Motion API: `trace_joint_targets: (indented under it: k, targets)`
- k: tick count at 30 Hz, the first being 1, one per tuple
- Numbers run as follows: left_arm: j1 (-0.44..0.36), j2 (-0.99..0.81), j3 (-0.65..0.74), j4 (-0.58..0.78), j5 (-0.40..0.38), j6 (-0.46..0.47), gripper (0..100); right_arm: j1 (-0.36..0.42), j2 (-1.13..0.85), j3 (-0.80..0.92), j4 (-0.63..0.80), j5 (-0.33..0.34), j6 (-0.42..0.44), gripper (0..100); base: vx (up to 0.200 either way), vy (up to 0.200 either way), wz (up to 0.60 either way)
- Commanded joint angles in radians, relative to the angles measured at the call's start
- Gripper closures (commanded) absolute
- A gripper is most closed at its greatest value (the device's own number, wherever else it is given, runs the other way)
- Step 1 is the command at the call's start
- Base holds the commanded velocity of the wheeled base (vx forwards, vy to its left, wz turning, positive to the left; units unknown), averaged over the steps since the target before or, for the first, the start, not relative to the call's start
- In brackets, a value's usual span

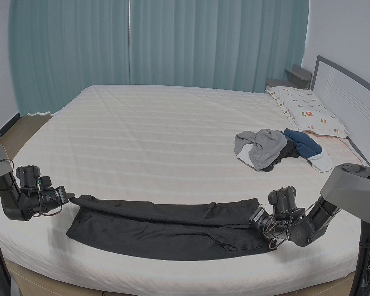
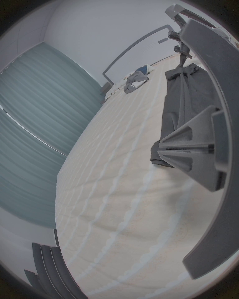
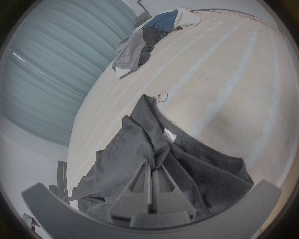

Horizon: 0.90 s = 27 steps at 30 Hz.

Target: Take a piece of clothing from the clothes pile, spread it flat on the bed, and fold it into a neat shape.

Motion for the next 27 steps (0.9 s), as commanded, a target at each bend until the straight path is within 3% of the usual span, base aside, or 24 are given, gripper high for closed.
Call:
trace_joint_targets:
  k: [1,5,16,17,27]
  targets:
    - [0.004,0.013,0.008,0.033,0.0,0.029,100,0.0,0.01,0.008,-0.001,0.0,-0.005,100,0.0,0.0,0.0]
    - [0.005,0.013,0.008,0.099,0.001,0.092,100,-0.001,0.01,0.01,0.001,0.0,-0.005,100,0.0,0.0,0.0]
    - [0.004,0.005,0.01,0.116,0.018,0.1,100,0.003,0.01,0.01,0.002,0.0,-0.007,100,0.0,0.0,0.0]
    - [0.004,0.003,0.013,0.122,0.017,0.1,0,0.003,0.01,0.01,0.002,0.0,-0.007,0,0.0,0.0,0.0]
    - [0.002,-0.067,0.008,0.201,0.015,0.089,0,-0.044,-0.084,-0.001,0.008,0.009,-0.005,0,0.0,0.0,0.0]
